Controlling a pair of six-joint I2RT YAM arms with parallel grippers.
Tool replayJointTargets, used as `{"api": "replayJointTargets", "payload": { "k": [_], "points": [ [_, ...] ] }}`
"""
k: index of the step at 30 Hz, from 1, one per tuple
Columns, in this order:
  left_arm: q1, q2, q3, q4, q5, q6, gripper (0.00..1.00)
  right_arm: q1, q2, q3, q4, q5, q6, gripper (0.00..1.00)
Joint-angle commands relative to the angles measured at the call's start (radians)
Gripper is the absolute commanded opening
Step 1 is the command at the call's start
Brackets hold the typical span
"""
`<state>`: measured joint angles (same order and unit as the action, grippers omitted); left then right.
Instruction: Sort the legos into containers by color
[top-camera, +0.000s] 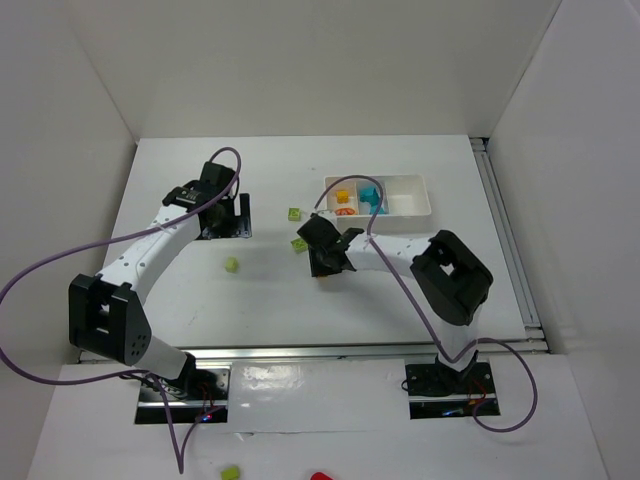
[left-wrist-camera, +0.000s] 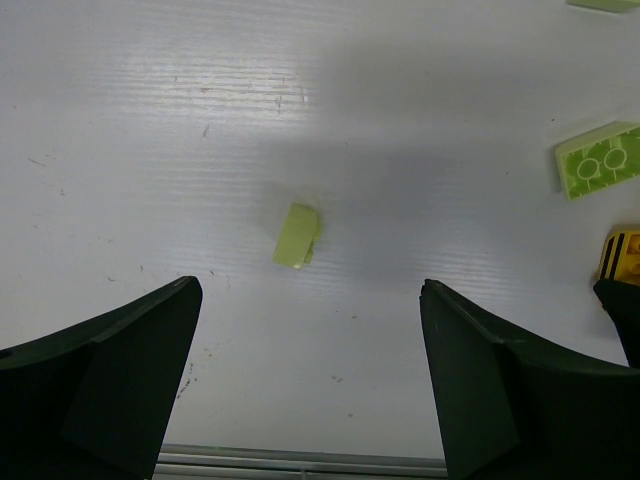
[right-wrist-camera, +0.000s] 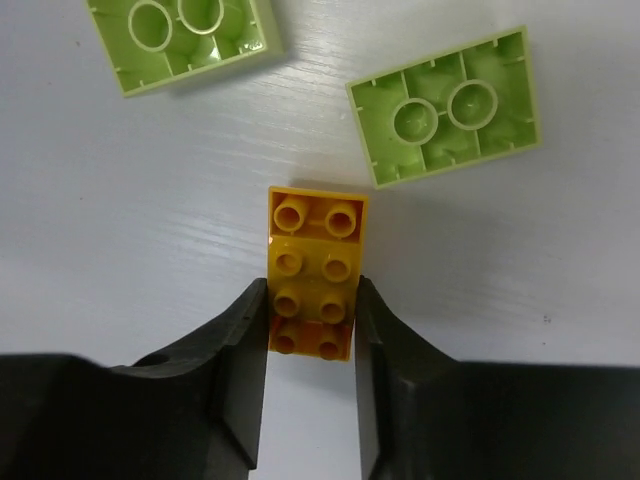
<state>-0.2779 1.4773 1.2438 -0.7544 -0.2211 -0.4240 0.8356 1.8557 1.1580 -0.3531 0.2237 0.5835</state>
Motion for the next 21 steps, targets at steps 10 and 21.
{"api": "replayJointTargets", "payload": {
  "k": [10,21],
  "points": [
    [-0.004,-0.025,0.017,0.006,-0.015,-0.01,1.0,-0.061,-0.228,0.166,-0.159,0.212,-0.068,0.27],
    [-0.004,-0.043,-0.004,0.006,-0.024,-0.019,1.0,-0.253,0.057,0.488,-0.092,0.166,-0.247,0.31]
  ]
}}
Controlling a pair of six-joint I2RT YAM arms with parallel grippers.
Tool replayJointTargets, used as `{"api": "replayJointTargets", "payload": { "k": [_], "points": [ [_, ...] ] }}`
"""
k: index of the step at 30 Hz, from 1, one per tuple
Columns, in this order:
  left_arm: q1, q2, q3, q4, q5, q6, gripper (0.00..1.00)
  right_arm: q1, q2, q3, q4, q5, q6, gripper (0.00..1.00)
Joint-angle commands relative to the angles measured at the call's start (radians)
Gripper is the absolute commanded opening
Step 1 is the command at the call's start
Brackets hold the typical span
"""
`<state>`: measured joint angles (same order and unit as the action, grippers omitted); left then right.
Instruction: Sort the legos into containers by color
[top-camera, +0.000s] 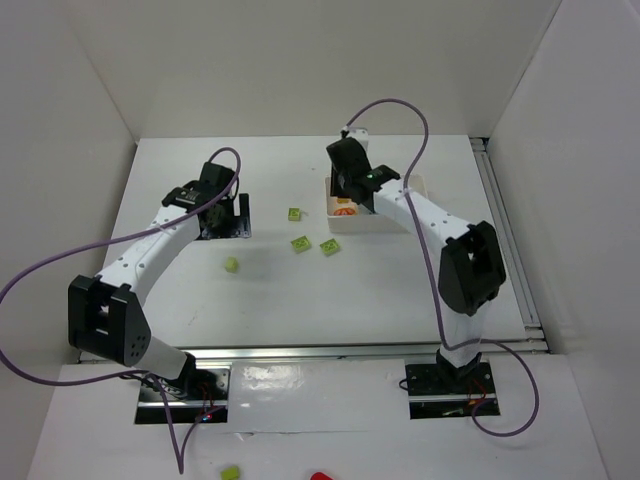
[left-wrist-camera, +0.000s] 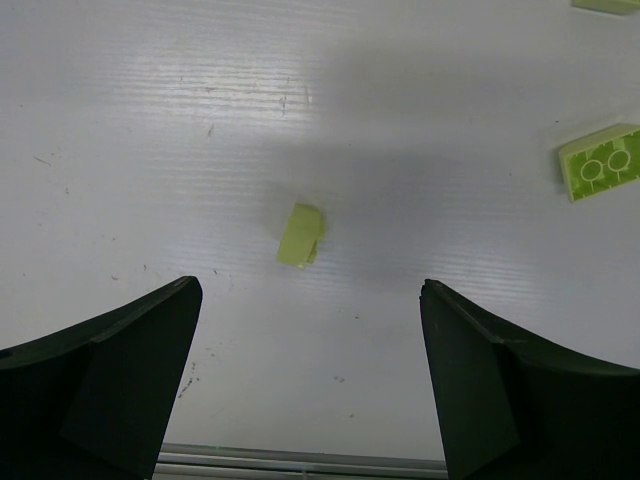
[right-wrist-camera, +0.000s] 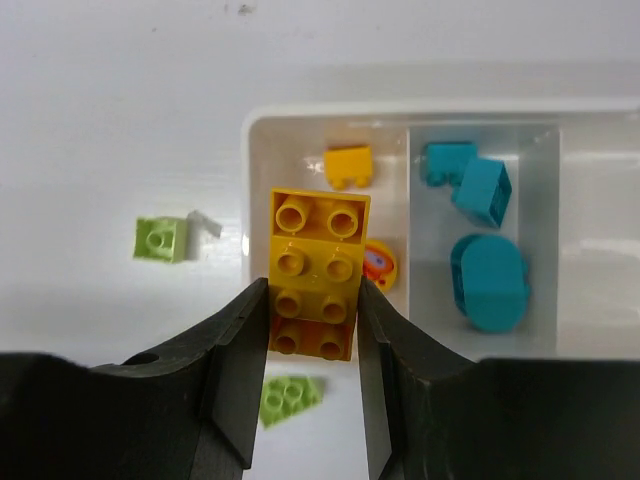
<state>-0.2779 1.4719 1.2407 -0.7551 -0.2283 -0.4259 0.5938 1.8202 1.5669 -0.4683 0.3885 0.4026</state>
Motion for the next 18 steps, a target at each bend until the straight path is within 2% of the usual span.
{"api": "replayJointTargets", "payload": {
  "k": [1,3,4,5,8,10,16,18],
  "points": [
    [-0.004,-0.038,-0.01,-0.003,-0.017,-0.017,1.0,-0.025,0.114,0.1,0.023,0.001,-0.067,0.31],
    [-0.004,-0.047,-0.01,-0.003,-0.017,-0.017,1.0,-0.037,0.152,0.156,0.036,0.001,-0.077,0.43],
    [-0.004,-0.047,-0.01,-0.003,-0.017,-0.017,1.0,-0.046,0.189,0.18,0.024,0.001,-0.077,0.52],
    [-0.004,-0.047,-0.01,-0.003,-0.017,-0.017,1.0,-0.046,0.201,0.227,-0.01,0.001,-0.077,0.68],
    [-0.004,-0.057,-0.01,-0.013,-0.017,-0.028,1.0,-0.037,0.174,0.214,-0.01,0.01,-0.077,0.7],
    [-0.004,-0.058,-0.001,-0.013,-0.017,-0.028,1.0,-0.026,0.101,0.171,0.003,0.01,-0.077,0.7],
    [0.005,-0.047,0.02,-0.013,-0.026,-0.037,1.0,0.092,-0.093,-0.125,0.0,-0.014,-0.003,0.67],
    [0.005,-0.047,0.02,-0.013,-0.026,-0.037,1.0,0.145,-0.163,-0.274,0.029,-0.043,0.03,0.73]
  ]
}}
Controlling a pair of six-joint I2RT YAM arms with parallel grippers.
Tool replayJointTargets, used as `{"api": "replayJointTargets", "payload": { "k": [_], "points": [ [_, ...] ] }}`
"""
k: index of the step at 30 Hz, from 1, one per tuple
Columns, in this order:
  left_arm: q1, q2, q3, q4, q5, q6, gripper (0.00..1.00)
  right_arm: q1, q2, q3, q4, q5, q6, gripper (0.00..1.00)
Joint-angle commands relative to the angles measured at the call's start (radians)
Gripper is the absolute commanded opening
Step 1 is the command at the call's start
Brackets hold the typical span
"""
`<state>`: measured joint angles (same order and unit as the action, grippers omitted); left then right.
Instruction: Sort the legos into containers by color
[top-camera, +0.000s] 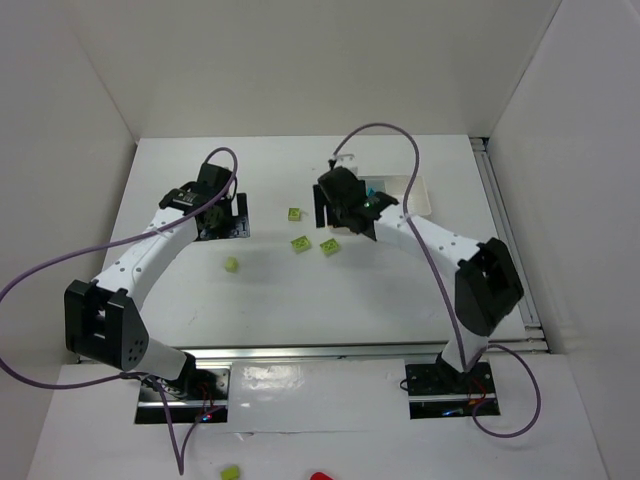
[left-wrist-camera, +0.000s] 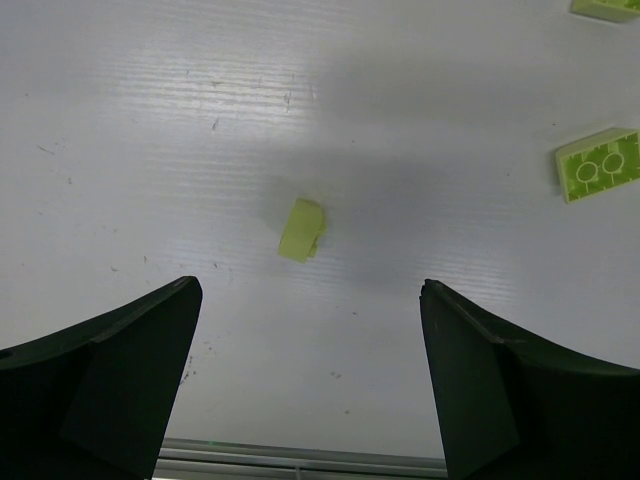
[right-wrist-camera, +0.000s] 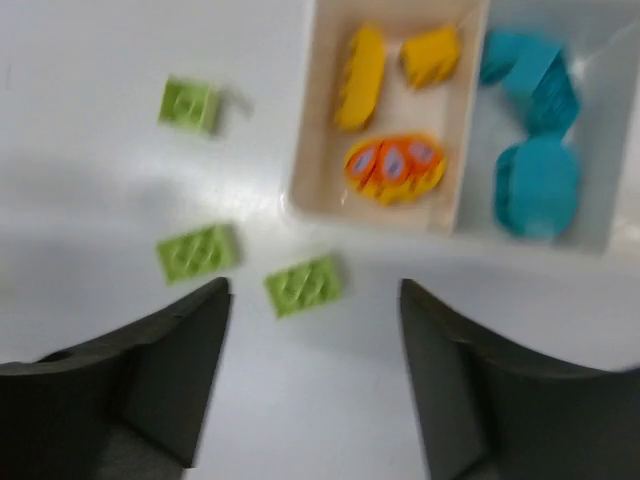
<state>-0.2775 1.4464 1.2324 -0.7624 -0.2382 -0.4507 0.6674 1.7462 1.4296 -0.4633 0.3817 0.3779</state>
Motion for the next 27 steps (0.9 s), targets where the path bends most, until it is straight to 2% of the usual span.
{"api": "replayJointTargets", "payload": {
  "k": [1,2,5,14,19,27],
  "points": [
    [0.004,-0.011,0.038,-0.006,-0.016,-0.003,1.0,0.083,-0.117,-0.18,0.034,-0.049,0.065,0.82],
    [0.004,-0.011,0.038,-0.006,-0.007,-0.003,1.0,0.092,-0.117,-0.242,0.034,-0.059,0.075,0.87],
    [0.004,0.0,0.038,0.003,0.002,-0.003,1.0,0.103,-0.108,-0.284,0.043,-0.075,0.063,0.94],
    [0.004,0.0,0.038,0.003,0.02,-0.003,1.0,0.09,0.047,-0.296,0.233,-0.107,-0.14,0.94],
    [0.004,0.0,0.038,0.003,0.011,-0.003,1.0,0.058,0.102,-0.296,0.31,-0.135,-0.195,0.9],
    [0.014,0.0,0.038,0.003,0.011,-0.013,1.0,0.028,0.162,-0.287,0.406,-0.135,-0.217,0.77]
  ]
}}
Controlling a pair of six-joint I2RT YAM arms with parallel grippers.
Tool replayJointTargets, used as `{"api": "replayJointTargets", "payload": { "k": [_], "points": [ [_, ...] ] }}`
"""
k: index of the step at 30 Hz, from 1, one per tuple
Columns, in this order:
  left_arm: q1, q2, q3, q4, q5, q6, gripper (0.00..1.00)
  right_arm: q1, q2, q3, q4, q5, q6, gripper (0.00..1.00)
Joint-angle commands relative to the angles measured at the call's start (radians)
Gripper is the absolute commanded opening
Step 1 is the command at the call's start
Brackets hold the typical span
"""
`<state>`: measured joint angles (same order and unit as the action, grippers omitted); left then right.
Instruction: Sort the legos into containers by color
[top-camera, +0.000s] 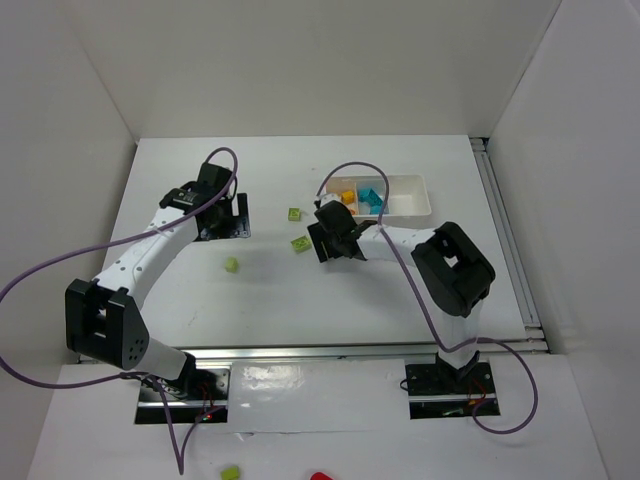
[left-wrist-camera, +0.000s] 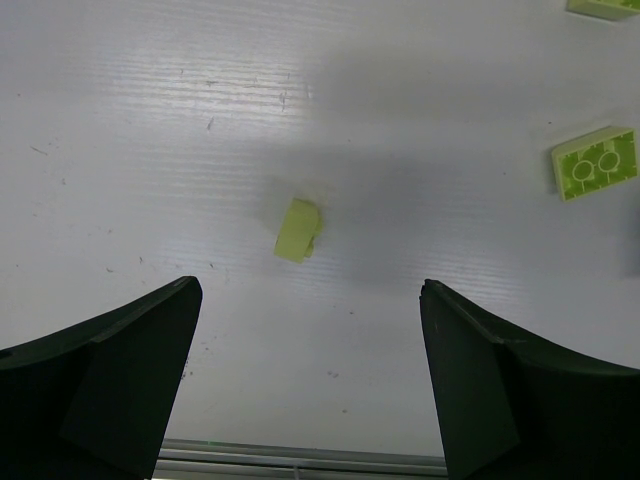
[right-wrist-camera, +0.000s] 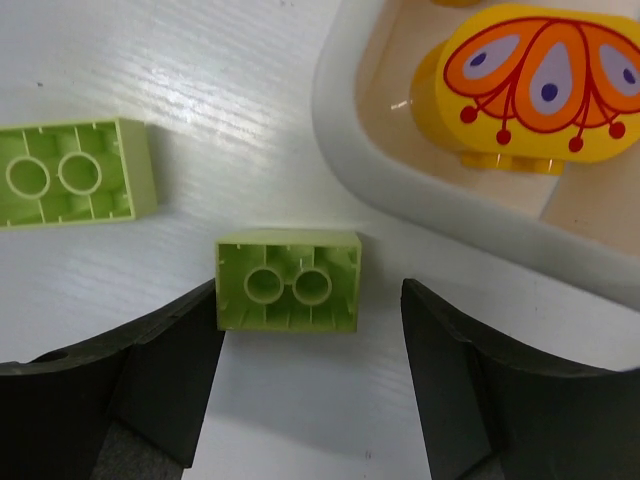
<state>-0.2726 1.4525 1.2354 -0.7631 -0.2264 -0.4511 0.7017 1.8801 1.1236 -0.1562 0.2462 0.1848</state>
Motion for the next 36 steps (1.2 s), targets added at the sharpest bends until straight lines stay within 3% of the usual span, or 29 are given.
{"api": "replayJointTargets", "payload": {
  "k": [1,6,10,14,17,20,25,31,32,35,36],
  "points": [
    [0.009,-0.006,0.035,0.004,-0.001,-0.012,1.0,-0.007,0.028,0.019,0.099,0.001,-0.024,0.76],
    [0.009,-0.015,0.035,0.004,-0.001,-0.012,1.0,-0.007,0.048,0.03,0.112,-0.024,-0.024,0.6],
    [0.009,-0.015,0.026,0.004,-0.001,-0.012,1.0,0.021,-0.039,0.03,0.069,-0.008,-0.012,0.46],
    [0.009,-0.015,0.026,0.004,-0.01,-0.012,1.0,0.032,-0.206,0.009,-0.047,0.042,0.041,0.46],
    [0.009,-0.015,0.026,0.004,-0.01,-0.012,1.0,0.032,-0.338,-0.004,-0.115,0.172,0.093,0.46],
    [0.009,-0.006,0.026,0.004,0.01,-0.012,1.0,-0.069,-0.386,0.008,-0.201,0.237,0.155,0.46],
    [0.009,0.015,0.035,0.013,0.021,-0.012,1.0,-0.292,-0.313,0.135,-0.27,0.252,0.222,0.47],
    [0.009,-0.004,0.026,0.013,0.012,-0.003,1.0,-0.412,-0.127,0.3,-0.261,0.252,0.243,0.47],
    [0.009,-0.004,0.026,0.013,0.012,-0.003,1.0,-0.43,-0.107,0.312,-0.252,0.252,0.243,0.5],
    [0.009,-0.014,0.016,0.013,0.002,-0.003,1.0,-0.45,-0.052,0.367,-0.252,0.242,0.232,0.79],
    [0.009,-0.014,0.016,0.004,0.002,-0.003,1.0,-0.45,-0.052,0.383,-0.265,0.242,0.223,0.85]
  ]
}}
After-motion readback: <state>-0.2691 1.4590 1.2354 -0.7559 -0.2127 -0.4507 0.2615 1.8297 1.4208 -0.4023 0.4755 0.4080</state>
